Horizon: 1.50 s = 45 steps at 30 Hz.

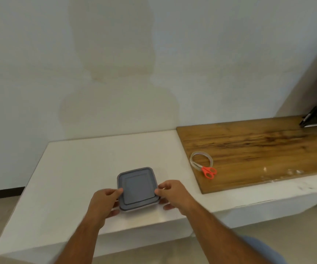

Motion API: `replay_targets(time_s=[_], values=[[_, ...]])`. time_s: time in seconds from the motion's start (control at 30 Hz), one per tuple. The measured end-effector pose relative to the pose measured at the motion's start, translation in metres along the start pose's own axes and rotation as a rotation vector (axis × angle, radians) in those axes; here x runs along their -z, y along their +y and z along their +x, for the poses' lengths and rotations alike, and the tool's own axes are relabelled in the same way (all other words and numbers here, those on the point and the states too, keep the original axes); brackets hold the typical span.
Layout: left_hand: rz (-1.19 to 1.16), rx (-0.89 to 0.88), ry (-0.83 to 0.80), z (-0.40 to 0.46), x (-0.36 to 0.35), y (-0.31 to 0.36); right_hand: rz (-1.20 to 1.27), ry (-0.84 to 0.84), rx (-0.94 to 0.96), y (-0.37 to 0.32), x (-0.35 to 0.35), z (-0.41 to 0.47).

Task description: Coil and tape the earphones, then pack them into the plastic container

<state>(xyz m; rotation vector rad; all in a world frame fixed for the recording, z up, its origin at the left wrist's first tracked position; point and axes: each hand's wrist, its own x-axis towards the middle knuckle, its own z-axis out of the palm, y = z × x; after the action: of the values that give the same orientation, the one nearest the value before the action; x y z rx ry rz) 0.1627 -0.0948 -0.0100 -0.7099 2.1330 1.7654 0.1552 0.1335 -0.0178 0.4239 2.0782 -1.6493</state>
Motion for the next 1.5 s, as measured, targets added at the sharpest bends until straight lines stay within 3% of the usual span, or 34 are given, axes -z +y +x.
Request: replay_targets(time_s=[0.27, 0.5, 1.03, 1.5], values=[[-0.156, -0.119, 0.052, -0.032, -0.033, 0.004, 0.086, 0.177, 0.082, 0.012, 0.014, -0.030], [-0.177, -0.227, -0.044, -0.037, -0.093, 0.059, 0.110, 0.315, 0.167, -0.009, 0.084, -0.035], [-0.121, -0.308, -0.092, 0.063, -0.269, 0.146, -0.086, 0.634, 0.179, -0.042, 0.245, 0.084], [-0.024, -0.272, -0.075, 0.133, -0.310, 0.143, -0.224, 0.771, 0.140, -0.029, 0.255, 0.149]])
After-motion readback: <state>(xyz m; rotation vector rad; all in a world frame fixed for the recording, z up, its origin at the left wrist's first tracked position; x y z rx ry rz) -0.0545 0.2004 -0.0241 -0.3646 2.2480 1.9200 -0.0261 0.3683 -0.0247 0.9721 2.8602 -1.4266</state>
